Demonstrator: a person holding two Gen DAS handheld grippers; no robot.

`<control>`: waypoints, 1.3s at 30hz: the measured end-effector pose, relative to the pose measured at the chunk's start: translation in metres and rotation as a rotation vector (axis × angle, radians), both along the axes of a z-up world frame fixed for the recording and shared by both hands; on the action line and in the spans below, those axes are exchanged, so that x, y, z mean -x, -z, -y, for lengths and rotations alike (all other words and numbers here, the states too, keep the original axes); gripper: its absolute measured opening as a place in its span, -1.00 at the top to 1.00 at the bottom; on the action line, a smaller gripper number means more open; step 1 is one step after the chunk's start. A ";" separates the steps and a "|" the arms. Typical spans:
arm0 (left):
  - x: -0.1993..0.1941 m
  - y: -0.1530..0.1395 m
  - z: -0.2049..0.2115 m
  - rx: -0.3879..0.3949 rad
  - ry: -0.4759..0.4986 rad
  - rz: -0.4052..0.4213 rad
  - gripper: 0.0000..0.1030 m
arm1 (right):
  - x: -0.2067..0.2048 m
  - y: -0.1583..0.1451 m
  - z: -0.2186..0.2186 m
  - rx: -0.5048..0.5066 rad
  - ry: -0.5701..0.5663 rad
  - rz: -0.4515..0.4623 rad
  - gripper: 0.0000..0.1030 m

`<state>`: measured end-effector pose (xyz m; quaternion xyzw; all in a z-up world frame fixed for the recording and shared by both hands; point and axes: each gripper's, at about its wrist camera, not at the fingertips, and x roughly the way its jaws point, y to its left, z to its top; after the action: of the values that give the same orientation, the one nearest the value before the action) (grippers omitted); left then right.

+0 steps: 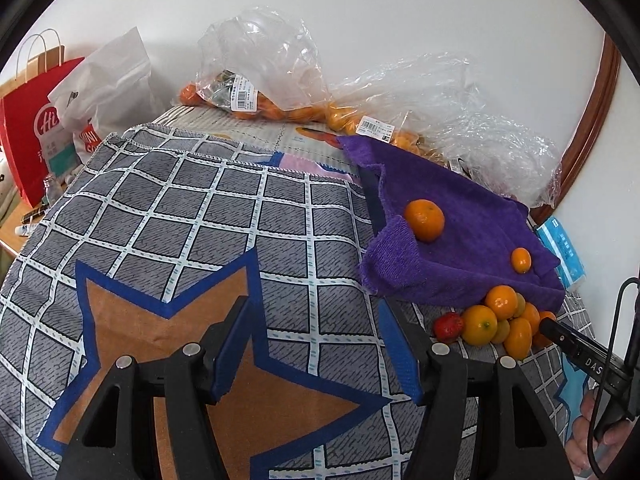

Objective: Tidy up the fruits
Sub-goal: 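Raise both open grippers away from the towel toward the remaining fruit, then grasp the large stemmed orange with the right gripper while the left gripper grasps the red strawberry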

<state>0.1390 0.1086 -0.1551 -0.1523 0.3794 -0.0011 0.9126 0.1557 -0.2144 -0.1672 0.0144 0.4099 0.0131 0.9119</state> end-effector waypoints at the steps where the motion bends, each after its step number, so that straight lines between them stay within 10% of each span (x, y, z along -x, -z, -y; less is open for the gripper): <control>1: 0.000 0.001 0.001 -0.007 0.001 -0.003 -0.19 | 0.000 0.000 0.000 -0.002 -0.004 0.003 -0.14; 7: -0.003 0.002 0.005 -0.032 0.008 -0.011 -0.19 | 0.004 0.007 0.003 -0.038 -0.055 -0.042 -0.10; 16: -0.004 0.003 0.003 -0.023 0.003 -0.013 -0.19 | 0.021 0.016 0.008 -0.034 -0.052 -0.013 0.54; 20: -0.004 0.003 0.004 -0.024 0.009 -0.009 -0.19 | 0.020 0.013 0.010 -0.044 -0.055 -0.010 0.53; 27: -0.002 0.001 0.006 -0.029 0.017 0.001 -0.19 | 0.005 0.009 0.008 0.012 -0.047 0.023 -0.06; 39: 0.006 -0.011 0.038 0.031 0.212 0.024 -0.16 | 0.006 0.008 0.014 -0.025 -0.082 0.045 0.16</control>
<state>0.1328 0.0709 -0.1442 -0.1254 0.3823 -0.1053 0.9094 0.1500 -0.2281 -0.1749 0.0086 0.3892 0.0560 0.9194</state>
